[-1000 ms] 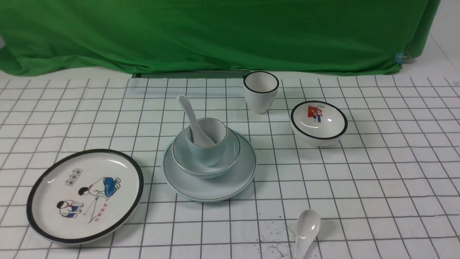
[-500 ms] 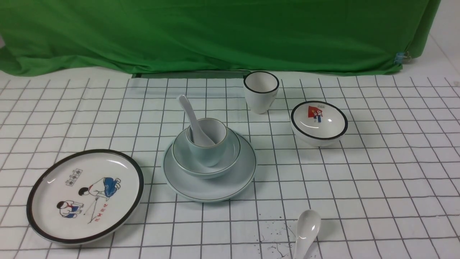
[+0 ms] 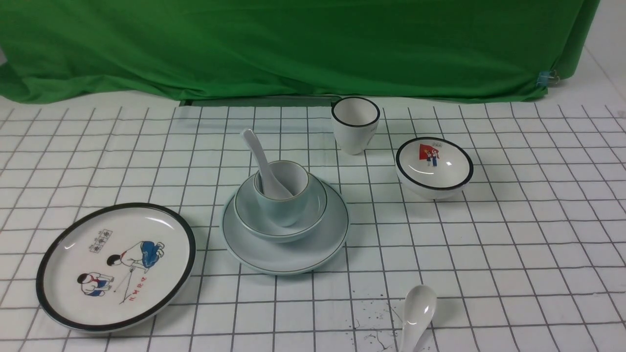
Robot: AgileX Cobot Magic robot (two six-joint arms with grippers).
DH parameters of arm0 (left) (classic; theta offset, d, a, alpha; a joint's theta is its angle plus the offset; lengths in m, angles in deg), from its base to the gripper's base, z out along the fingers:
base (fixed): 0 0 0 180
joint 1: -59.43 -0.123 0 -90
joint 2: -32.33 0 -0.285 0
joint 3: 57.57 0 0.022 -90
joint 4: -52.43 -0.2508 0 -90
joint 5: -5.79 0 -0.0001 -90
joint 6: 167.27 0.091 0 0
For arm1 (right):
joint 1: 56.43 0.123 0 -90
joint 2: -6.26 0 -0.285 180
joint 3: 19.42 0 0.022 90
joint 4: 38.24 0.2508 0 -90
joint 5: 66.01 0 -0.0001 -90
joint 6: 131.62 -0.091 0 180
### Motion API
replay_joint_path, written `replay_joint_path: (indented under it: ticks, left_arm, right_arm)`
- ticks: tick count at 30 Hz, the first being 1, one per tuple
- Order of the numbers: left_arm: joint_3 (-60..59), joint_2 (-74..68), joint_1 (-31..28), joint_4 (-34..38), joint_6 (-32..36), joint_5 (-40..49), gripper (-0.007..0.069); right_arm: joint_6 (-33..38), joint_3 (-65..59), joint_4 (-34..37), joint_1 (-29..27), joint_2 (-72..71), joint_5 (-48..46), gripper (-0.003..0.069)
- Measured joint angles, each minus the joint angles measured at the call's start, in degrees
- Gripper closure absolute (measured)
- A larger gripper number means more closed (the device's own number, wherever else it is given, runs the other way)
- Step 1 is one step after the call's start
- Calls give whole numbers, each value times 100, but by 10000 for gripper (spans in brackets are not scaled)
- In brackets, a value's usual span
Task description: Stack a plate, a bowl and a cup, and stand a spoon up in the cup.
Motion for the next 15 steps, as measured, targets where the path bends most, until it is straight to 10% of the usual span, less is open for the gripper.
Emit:
replay_joint_path:
  ticks: [15]
  left_arm:
    - [-192, 0, -13, 285, 0, -452, 655]
  right_arm:
    - [0, 0, 0, 0, -3, 0, 583]
